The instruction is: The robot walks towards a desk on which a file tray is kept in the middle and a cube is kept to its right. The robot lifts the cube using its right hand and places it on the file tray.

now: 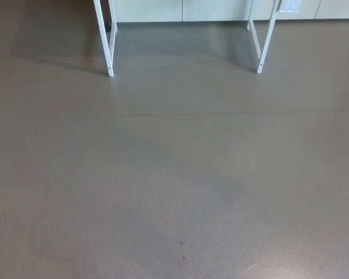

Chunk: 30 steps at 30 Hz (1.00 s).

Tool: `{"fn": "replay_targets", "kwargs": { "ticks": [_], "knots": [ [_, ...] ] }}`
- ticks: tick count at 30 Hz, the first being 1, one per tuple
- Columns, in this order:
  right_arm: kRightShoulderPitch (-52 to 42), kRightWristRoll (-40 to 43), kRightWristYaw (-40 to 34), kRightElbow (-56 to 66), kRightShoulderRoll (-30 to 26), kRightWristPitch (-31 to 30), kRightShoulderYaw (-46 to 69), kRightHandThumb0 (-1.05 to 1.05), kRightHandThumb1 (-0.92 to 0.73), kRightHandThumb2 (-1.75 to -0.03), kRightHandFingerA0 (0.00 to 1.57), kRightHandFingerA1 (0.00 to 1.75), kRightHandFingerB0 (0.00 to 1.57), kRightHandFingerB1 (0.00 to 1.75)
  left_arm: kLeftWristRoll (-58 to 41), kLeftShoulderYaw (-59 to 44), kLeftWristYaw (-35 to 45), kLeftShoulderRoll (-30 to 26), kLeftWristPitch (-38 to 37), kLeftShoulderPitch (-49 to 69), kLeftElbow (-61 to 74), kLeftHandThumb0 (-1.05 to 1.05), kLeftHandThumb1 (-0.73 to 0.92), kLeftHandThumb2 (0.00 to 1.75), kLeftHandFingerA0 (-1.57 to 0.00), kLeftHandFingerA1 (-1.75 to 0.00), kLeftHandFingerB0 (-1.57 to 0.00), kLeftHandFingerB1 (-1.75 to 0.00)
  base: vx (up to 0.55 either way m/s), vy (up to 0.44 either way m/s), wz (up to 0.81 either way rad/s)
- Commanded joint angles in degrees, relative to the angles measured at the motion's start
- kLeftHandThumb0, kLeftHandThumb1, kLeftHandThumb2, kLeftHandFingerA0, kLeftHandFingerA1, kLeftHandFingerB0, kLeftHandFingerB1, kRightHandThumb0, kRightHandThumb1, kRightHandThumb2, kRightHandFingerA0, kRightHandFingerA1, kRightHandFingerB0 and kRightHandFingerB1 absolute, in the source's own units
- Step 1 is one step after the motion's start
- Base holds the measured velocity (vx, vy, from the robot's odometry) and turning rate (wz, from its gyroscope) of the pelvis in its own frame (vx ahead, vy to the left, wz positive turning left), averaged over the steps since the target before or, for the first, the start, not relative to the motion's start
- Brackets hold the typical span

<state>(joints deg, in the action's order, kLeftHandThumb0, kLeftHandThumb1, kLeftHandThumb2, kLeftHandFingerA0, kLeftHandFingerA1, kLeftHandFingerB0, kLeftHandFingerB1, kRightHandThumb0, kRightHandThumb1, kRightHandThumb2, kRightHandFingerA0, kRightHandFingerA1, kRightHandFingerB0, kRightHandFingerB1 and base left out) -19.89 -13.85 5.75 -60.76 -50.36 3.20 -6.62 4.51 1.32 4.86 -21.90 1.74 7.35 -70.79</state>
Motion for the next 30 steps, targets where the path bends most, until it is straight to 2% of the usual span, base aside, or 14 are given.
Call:
{"fn": "replay_targets", "kwargs": {
  "ticks": [1, 2, 4, 6, 11, 12, 14, 15, 20, 25, 26, 27, 28, 30],
  "knots": [
    [0.07, -2.28, 2.52, -1.17, -2.69, 5.78, -1.50, -0.81, -0.61, -0.93, 0.12, 0.45, 0.05, 0.27, 1.89, 0.82, 3.44, -2.10, -4.67, -1.00, -2.15, -0.99, 0.69, 0.62, -0.19, -0.92, -0.26, -0.80, 0.00, 0.000, 0.00],
    [0.16, -2.26, 2.52, -1.39, -2.72, 5.99, -1.59, -0.81, -0.61, -0.93, 0.12, 0.45, 0.05, 0.27, 1.72, 0.75, 3.89, -2.14, -5.12, -0.88, -2.10, -0.96, 0.55, 1.06, -0.20, -0.75, -0.26, -0.70, 0.00, 0.000, 0.00],
    [0.33, -2.30, 2.53, -1.78, -2.73, 6.37, -1.67, -0.81, -0.61, -0.93, 0.12, 0.45, 0.05, 0.27, 2.34, 1.32, 4.14, -2.35, -5.92, -0.69, -1.97, -0.93, 0.57, 1.06, -0.21, -0.72, -0.23, -0.66, 0.00, 0.000, 0.00],
    [0.47, -2.39, 2.53, -2.11, -2.72, 6.67, -1.68, -0.81, -0.61, -0.93, 0.12, 0.45, 0.05, 0.27, 2.05, 0.75, 3.51, -2.06, -5.86, -0.91, -2.45, -0.95, 0.70, 0.62, -0.20, -0.90, -0.25, -0.75, 0.00, 0.000, 0.00],
    [0.73, -2.62, 2.61, -2.73, -2.70, 7.22, -1.52, -0.81, -0.61, -0.93, 0.12, 0.45, 0.05, 0.27, 2.67, 0.71, 2.25, -1.78, -5.36, -1.46, -3.27, -1.03, 0.68, 0.62, -0.22, -0.98, -0.27, -0.85, 0.00, 0.000, 0.00],
    [0.76, -2.66, 2.62, -2.82, -2.70, 7.30, -1.50, -0.81, -0.61, -0.93, 0.12, 0.45, 0.05, 0.27, 2.11, 0.14, 2.90, -1.85, -5.87, -1.20, -3.15, -1.03, 0.53, 1.07, -0.22, -0.80, -0.31, -0.76, 0.00, 0.000, 0.00],
    [0.82, -2.72, 2.62, -2.97, -2.68, 7.43, -1.47, -0.81, -0.61, -0.93, 0.12, 0.45, 0.05, 0.27, 1.23, -0.86, 3.02, -1.66, -5.72, -1.14, -3.06, -0.96, 0.66, 0.61, -0.23, -0.90, -0.30, -0.74, 0.00, 0.000, 0.00],
    [0.86, -2.76, 2.63, -3.05, -2.67, 7.50, -1.45, -0.81, -0.61, -0.93, 0.12, 0.45, 0.05, 0.27, 1.58, -0.72, 2.88, -1.65, -5.60, -1.24, -3.16, -0.98, 0.51, 1.05, -0.22, -0.77, -0.34, -0.74, 0.19, 0.055, 0.48],
    [1.44, -3.02, 2.82, -3.39, -3.00, 7.61, -1.42, -0.81, -0.61, -0.93, 0.12, 0.45, 0.05, 0.27, 2.87, 0.46, 3.60, -1.59, -5.56, -1.36, -2.76, -0.95, 0.57, 1.06, -0.22, -0.72, -0.24, -0.66, 0.01, 0.039, 0.14],
    [1.72, -3.28, 2.86, -3.51, -2.92, 7.68, -1.42, -0.81, -0.61, -0.93, 0.12, 0.45, 0.05, 0.27, 2.77, 0.03, 3.05, -1.61, -5.20, -1.70, -3.62, -1.05, 0.53, 1.06, -0.26, -0.83, -0.32, -0.77, 0.04, 0.106, -0.07],
    [1.74, -3.31, 2.86, -3.55, -2.92, 7.70, -1.41, -0.81, -0.61, -0.93, 0.12, 0.45, 0.05, 0.27, 2.97, 0.24, 3.32, -1.75, -5.49, -1.57, -3.40, -0.97, 0.69, 0.62, -0.23, -0.88, -0.27, -0.75, 0.08, 0.218, -0.12],
    [1.59, -3.26, 2.81, -3.58, -2.93, 7.78, -1.32, -0.81, -0.61, -0.93, 0.12, 0.45, 0.05, 0.27, 1.93, -0.63, 4.11, -1.73, -5.01, -1.40, -2.80, -0.89, 0.54, 1.02, -0.23, -0.68, -0.30, -0.63, 0.13, 0.272, -0.16],
    [1.59, -3.27, 2.81, -3.61, -2.93, 7.81, -1.30, -0.81, -0.61, -0.93, 0.12, 0.45, 0.05, 0.27, 1.03, -1.54, 4.51, -1.59, -5.14, -1.32, -2.84, -0.88, 0.66, 0.61, -0.22, -0.77, -0.30, -0.62, 0.22, 0.310, -0.32],
    [1.62, -3.35, 2.82, -3.68, -2.91, 7.87, -1.24, -0.81, -0.61, -0.93, 0.12, 0.45, 0.05, 0.27, 1.50, -1.45, 5.17, -1.75, -6.34, -0.89, -2.70, -0.88, 0.67, 0.63, -0.19, -0.75, -0.27, -0.62, 0.24, 0.406, 0.21]
  ]
}}
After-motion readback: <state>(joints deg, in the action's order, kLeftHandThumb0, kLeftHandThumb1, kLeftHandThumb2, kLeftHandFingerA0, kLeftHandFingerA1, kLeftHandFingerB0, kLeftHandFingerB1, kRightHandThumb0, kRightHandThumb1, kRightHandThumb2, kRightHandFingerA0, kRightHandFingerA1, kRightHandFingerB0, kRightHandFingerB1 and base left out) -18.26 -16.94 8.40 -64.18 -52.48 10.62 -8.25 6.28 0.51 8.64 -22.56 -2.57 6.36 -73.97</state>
